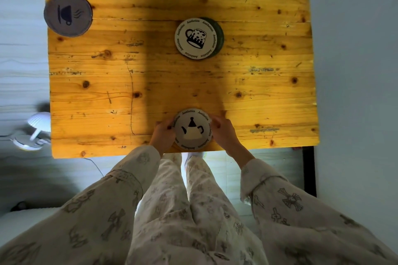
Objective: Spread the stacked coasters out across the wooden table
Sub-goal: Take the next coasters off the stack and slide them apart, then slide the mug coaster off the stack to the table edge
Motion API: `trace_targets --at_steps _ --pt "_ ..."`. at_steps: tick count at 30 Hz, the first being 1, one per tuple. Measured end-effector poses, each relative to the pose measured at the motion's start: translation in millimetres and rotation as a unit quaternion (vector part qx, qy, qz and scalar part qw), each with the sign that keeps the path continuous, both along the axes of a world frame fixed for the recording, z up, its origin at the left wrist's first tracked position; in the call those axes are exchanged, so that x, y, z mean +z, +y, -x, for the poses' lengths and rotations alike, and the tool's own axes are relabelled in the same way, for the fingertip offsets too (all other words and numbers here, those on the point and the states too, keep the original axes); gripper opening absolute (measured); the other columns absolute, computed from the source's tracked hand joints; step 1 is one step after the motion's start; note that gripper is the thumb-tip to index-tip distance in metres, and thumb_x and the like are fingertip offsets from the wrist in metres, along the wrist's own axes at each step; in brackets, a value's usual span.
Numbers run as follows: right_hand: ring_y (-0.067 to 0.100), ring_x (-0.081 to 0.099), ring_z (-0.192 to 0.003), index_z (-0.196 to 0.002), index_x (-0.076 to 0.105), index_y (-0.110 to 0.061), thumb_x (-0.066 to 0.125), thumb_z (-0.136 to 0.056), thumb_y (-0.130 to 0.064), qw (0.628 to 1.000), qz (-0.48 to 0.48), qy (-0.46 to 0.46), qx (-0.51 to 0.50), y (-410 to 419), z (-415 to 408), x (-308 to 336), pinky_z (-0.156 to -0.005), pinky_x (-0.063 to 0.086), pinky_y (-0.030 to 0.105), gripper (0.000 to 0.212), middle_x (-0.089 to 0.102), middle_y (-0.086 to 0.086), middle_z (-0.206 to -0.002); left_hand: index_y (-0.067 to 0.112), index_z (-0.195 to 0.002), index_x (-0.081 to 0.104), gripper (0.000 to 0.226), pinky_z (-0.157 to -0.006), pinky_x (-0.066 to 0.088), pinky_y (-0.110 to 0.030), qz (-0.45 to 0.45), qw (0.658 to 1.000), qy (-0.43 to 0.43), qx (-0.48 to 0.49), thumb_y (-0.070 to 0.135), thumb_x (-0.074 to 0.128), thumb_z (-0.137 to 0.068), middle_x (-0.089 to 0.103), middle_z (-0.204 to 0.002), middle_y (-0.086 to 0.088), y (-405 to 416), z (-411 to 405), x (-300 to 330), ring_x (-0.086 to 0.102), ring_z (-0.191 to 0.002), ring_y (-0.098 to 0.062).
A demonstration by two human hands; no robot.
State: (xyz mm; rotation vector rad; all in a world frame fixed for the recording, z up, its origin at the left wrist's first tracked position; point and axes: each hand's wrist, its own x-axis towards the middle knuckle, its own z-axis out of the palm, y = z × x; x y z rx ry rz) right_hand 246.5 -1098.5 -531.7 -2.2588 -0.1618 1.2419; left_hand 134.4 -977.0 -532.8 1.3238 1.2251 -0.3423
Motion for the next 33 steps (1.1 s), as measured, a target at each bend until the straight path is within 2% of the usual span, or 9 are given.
trace_targets --at_steps 5,8,14,18,20,24,28,30,33 --pt "0.017 0.041 -0.095 -0.126 0.055 -0.019 0.036 -0.093 -0.01 1.0 -0.012 -0.005 0.001 -2 0 0 -0.083 0.046 0.042 0.039 0.06 0.023 -0.117 0.013 -0.125 0.051 0.053 -0.101 0.042 -0.054 0.013 1.0 0.007 0.007 -0.01 0.032 -0.081 0.041 -0.135 -0.023 -2 2 -3 0.043 -0.121 -0.041" --pt "0.025 0.049 -0.091 -0.122 0.058 -0.015 0.034 -0.091 -0.005 1.0 -0.021 -0.013 -0.005 -5 -1 1 -0.08 0.05 0.045 0.04 0.065 0.022 -0.099 0.012 -0.123 0.053 0.051 -0.102 0.041 -0.053 0.022 1.0 0.004 0.019 -0.01 0.033 -0.081 0.041 -0.134 -0.023 -2 2 -2 0.042 -0.121 -0.04" --pt "0.034 0.053 -0.104 -0.121 0.058 -0.013 0.035 -0.092 -0.007 1.0 -0.016 -0.01 -0.005 -4 0 2 -0.093 0.048 0.054 0.037 0.065 0.025 -0.111 0.011 -0.124 0.052 0.05 -0.099 0.043 -0.055 0.02 1.0 -0.006 0.023 -0.009 0.033 -0.083 0.042 -0.133 -0.024 -3 2 0 0.044 -0.119 -0.042" --pt "0.031 0.053 -0.102 -0.122 0.057 -0.013 0.034 -0.093 -0.008 1.0 -0.014 -0.011 -0.002 -5 0 4 -0.089 0.049 0.046 0.037 0.064 0.026 -0.113 0.01 -0.121 0.055 0.047 -0.098 0.045 -0.054 0.005 1.0 -0.02 0.02 -0.009 0.033 -0.084 0.046 -0.131 -0.024 -5 3 2 0.047 -0.117 -0.041" --pt "0.034 0.055 -0.105 -0.122 0.057 -0.013 0.035 -0.092 -0.008 1.0 -0.011 -0.007 -0.009 -6 0 5 -0.091 0.049 0.051 0.038 0.064 0.025 -0.112 0.006 -0.115 0.059 0.044 -0.095 0.047 -0.054 -0.003 0.999 -0.037 0.027 -0.011 0.033 -0.084 0.055 -0.124 -0.024 -7 4 3 0.052 -0.113 -0.039" --pt "0.027 0.052 -0.089 -0.117 0.061 -0.012 0.035 -0.092 -0.008 1.0 -0.012 -0.011 -0.008 -6 0 7 -0.078 0.048 0.042 0.036 0.065 0.023 -0.103 0.002 -0.114 0.059 0.039 -0.09 0.049 -0.057 0.008 0.998 -0.047 0.028 -0.009 0.035 -0.086 0.062 -0.115 -0.025 -4 5 0 0.058 -0.104 -0.041" --pt "0.019 0.042 -0.061 -0.092 0.063 -0.003 0.036 -0.092 -0.009 1.0 -0.001 -0.023 0.003 -9 -1 5 -0.055 0.034 0.027 0.027 0.051 0.012 -0.068 0.003 -0.118 0.057 0.047 -0.094 0.048 -0.053 -0.013 0.999 -0.035 -0.034 -0.014 0.033 -0.08 0.06 -0.118 -0.023 2 7 0 0.056 -0.108 -0.037" --pt "0.016 0.045 -0.062 -0.094 0.063 -0.012 0.036 -0.093 -0.012 0.999 0.017 -0.034 0.016 -7 -5 5 -0.056 0.034 0.024 0.027 0.054 0.008 -0.078 0.003 -0.118 0.056 0.046 -0.099 0.044 -0.05 -0.04 0.995 -0.026 -0.092 -0.011 0.033 -0.08 0.057 -0.122 -0.024 8 7 0 0.053 -0.111 -0.036" --pt "0.028 0.058 -0.096 -0.125 0.054 -0.011 0.038 -0.094 -0.016 0.997 0.037 -0.055 0.031 -2 -15 8 -0.084 0.047 0.036 0.035 0.054 0.015 -0.126 0.007 -0.127 0.047 0.04 -0.106 0.035 -0.043 -0.115 0.981 0.022 -0.153 0.002 0.039 -0.088 0.039 -0.136 -0.022 18 2 3 0.043 -0.12 -0.038"
